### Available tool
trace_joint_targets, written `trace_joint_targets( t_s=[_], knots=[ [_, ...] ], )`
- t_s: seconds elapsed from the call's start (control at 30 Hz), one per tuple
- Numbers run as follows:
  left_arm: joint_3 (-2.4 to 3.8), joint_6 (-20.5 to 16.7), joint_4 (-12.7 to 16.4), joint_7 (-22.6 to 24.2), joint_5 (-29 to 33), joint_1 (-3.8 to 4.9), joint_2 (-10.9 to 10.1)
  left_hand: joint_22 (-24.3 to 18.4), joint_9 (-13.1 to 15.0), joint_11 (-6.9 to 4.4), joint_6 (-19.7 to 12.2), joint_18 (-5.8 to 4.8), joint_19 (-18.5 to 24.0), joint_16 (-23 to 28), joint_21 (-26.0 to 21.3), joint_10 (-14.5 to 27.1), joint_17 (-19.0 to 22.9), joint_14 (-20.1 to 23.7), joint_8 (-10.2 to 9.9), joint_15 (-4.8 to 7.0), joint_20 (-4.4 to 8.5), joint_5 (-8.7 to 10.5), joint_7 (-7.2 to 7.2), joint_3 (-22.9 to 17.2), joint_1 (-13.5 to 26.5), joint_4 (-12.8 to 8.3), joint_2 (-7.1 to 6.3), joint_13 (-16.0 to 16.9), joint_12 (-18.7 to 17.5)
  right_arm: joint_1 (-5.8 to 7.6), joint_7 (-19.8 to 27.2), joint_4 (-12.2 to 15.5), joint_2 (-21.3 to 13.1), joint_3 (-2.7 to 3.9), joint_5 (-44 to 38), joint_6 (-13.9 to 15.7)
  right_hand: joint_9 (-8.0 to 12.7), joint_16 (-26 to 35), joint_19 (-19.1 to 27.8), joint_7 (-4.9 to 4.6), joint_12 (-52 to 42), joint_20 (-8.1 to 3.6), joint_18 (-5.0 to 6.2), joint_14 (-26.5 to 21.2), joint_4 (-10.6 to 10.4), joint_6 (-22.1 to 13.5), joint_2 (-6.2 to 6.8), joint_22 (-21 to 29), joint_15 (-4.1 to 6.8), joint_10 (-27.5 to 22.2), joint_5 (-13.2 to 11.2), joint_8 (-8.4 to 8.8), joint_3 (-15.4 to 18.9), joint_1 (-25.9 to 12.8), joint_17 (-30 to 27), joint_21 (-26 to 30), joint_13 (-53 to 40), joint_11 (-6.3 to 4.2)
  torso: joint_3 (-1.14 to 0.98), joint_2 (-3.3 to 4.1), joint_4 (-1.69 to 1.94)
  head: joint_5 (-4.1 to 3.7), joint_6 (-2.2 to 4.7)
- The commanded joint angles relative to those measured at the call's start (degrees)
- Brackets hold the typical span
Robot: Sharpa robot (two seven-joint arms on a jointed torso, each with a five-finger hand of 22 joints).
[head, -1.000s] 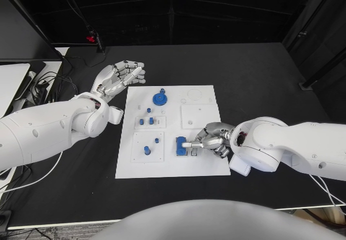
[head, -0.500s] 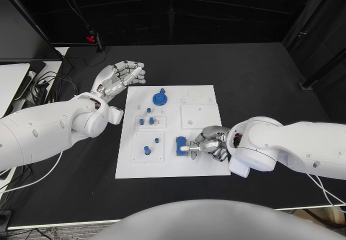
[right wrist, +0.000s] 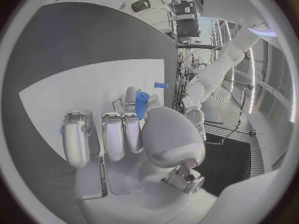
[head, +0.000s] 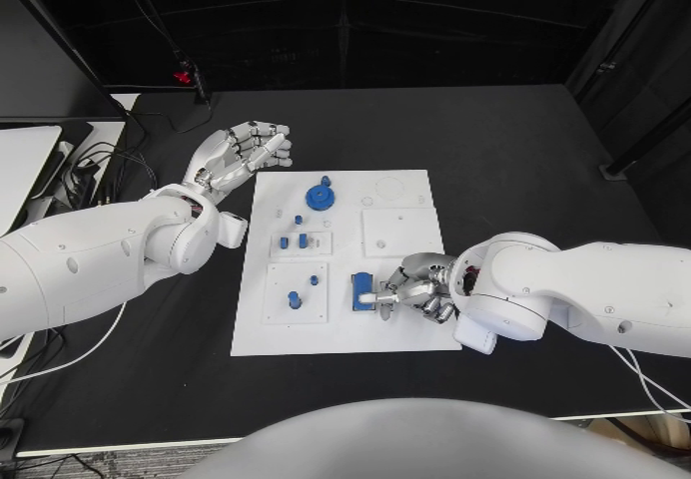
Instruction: Assemble the parts on the task board
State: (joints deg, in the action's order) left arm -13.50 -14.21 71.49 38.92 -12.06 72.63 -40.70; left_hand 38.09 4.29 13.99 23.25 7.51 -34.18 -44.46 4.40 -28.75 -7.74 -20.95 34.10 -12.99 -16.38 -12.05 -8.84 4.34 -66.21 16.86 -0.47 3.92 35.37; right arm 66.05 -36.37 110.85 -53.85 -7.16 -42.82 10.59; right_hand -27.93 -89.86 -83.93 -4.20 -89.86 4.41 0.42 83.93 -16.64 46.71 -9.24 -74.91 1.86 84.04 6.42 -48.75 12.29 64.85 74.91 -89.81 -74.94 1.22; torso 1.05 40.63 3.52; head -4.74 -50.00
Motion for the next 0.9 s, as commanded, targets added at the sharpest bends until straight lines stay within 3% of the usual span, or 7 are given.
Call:
trace_joint_targets(
  t_s=[0.03,0.17,0.37,0.53,0.9],
  knots=[
    [0.04,0.6,0.1,2.4,0.1,0.05,0.0,-0.1,-0.1,-0.06,-0.4,-0.09,0.1,-0.2,0.1,0.4,0.0,0.4,0.2,0.02,-0.10,-0.23,-7.55,0.4,0.0,-0.1,0.51,-0.1,0.3,0.08,-0.3,-0.1,0.2,0.02,-0.2,-0.5,-0.2,-0.1,-6.1,0.18,-0.1,-0.32,-0.42,6.1,0.0,-0.1,-0.97,-15.1,0.52,6.0,0.5,0.23,0.4,0.1,15.1,-0.2,-15.1,-0.57,0.04,-0.01,-0.03,-0.13,0.00],
    [0.04,0.6,0.1,2.4,0.1,0.04,0.0,-0.1,-0.1,-0.06,-0.4,-0.09,0.1,-0.2,0.1,0.4,0.0,0.4,0.2,0.02,-0.10,-0.23,-7.55,0.4,0.0,-0.1,0.51,-0.1,0.3,0.08,-0.4,-0.3,0.2,0.02,-0.2,-0.2,-0.5,-0.1,-6.1,0.25,-0.1,-0.35,-0.42,6.1,0.1,-0.1,-1.97,-15.1,0.54,6.0,1.7,0.47,0.2,1.0,15.1,-0.2,-15.1,-0.63,0.05,-0.04,0.00,-0.21,0.00],
    [0.04,0.6,0.0,2.4,0.1,0.03,0.1,-0.1,-0.1,-0.06,-0.4,-0.09,0.1,-0.2,0.1,0.4,0.0,0.4,0.2,0.02,-0.10,-0.23,-7.55,0.4,0.0,-0.1,0.51,-0.1,0.3,0.08,-0.2,-0.4,0.3,0.02,-0.2,0.3,-1.2,-0.1,-6.1,0.39,-0.1,-0.44,-0.42,6.1,0.1,-0.1,-4.60,-15.1,0.63,6.0,6.4,1.16,-0.6,2.8,15.1,-0.2,-15.1,-0.75,0.06,-0.03,-0.02,-0.30,0.00],
    [0.04,0.7,0.0,2.4,0.1,0.02,0.1,-0.1,-0.1,-0.06,-0.4,-0.09,0.1,-0.2,0.1,0.4,0.0,0.4,0.2,0.02,-0.10,-0.23,-7.55,0.4,0.0,-0.1,0.51,-0.1,0.3,0.08,-0.1,-0.4,0.4,0.02,-0.2,0.6,-1.6,-0.1,-6.1,0.45,-0.1,-0.50,-0.42,6.1,0.1,-0.1,-5.01,-15.1,0.69,6.0,9.5,1.68,-1.1,4.9,15.1,-0.2,-15.1,-0.83,0.07,-0.05,-0.01,-0.36,0.00],
    [0.04,0.6,-0.1,2.4,0.1,0.01,0.1,-0.1,-0.1,-0.06,-0.4,-0.09,0.1,-0.2,0.1,0.4,0.0,0.4,0.2,0.02,-0.10,-0.23,-7.55,0.4,0.0,-0.1,0.51,-0.1,0.3,0.08,0.3,-0.4,0.4,0.01,-0.2,1.4,-1.7,-0.1,-6.1,0.43,-0.1,-0.50,-0.42,6.1,0.1,-0.1,-5.15,-15.1,0.68,6.0,10.0,1.82,-1.1,5.2,15.1,-0.2,-15.1,-0.82,0.03,-0.05,-0.06,-0.34,0.00]
  ],
)
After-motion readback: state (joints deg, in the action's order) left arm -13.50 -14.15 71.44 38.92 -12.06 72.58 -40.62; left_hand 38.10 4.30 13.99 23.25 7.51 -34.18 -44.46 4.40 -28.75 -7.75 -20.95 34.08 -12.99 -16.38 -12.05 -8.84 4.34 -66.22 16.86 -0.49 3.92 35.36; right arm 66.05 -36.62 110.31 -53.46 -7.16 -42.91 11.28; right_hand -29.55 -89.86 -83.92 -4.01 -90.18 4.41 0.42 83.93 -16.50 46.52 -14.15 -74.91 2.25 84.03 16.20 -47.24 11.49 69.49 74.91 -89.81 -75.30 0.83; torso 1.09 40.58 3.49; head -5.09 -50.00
